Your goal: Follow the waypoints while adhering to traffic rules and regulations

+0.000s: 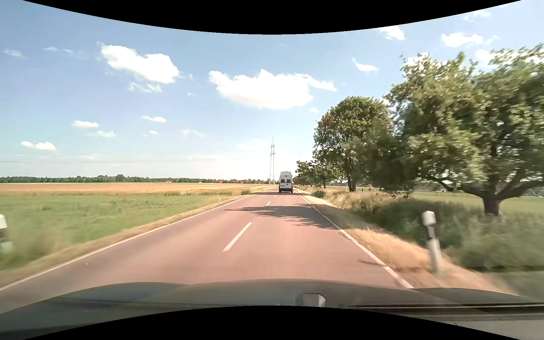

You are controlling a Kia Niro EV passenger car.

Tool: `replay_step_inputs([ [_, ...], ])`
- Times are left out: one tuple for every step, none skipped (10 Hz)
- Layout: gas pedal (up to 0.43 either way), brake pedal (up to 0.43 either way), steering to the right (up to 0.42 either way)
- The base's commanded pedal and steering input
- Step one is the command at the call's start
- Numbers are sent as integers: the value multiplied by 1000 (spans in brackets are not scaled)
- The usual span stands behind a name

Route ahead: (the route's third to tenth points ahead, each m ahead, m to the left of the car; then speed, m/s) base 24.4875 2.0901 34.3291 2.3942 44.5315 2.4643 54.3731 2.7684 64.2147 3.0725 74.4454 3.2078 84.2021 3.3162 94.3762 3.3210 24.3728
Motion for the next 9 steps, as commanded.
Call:
replay_step_inputs([
  [0,6,-1],
  [0,6,-1],
  [0,6,-1],
  [20,6,-1],
  [28,6,-1],
  [47,6,-1],
  [67,6,-1],
  [67,6,-1],
  [67,6,-1],
])
